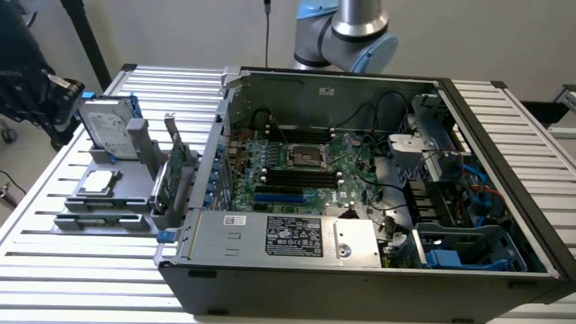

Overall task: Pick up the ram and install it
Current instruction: 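Reach for the ram, then pick up the ram and move it above insertion slot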

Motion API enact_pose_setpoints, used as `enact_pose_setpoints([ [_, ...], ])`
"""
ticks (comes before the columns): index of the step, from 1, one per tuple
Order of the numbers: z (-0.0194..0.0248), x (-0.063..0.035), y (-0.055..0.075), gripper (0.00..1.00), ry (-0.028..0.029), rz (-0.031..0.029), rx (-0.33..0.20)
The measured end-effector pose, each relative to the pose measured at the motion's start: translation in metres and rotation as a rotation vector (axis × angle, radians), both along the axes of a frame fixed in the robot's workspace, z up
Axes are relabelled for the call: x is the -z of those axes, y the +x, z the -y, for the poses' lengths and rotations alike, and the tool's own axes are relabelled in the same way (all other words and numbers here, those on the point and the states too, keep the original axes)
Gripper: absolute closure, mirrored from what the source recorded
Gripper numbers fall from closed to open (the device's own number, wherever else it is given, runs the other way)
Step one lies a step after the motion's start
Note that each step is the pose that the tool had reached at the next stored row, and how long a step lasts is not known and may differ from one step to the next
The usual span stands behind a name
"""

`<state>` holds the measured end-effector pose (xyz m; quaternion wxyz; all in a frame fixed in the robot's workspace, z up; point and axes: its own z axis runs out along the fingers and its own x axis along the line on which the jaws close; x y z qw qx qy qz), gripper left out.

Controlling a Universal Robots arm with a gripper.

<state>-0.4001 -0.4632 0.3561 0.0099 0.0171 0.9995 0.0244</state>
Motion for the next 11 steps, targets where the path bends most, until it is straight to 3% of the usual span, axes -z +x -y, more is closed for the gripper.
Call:
enact_pose_setpoints([
  [11,0.0,0.0001,0.0,0.89,0.0001,0.0001,0.0],
])
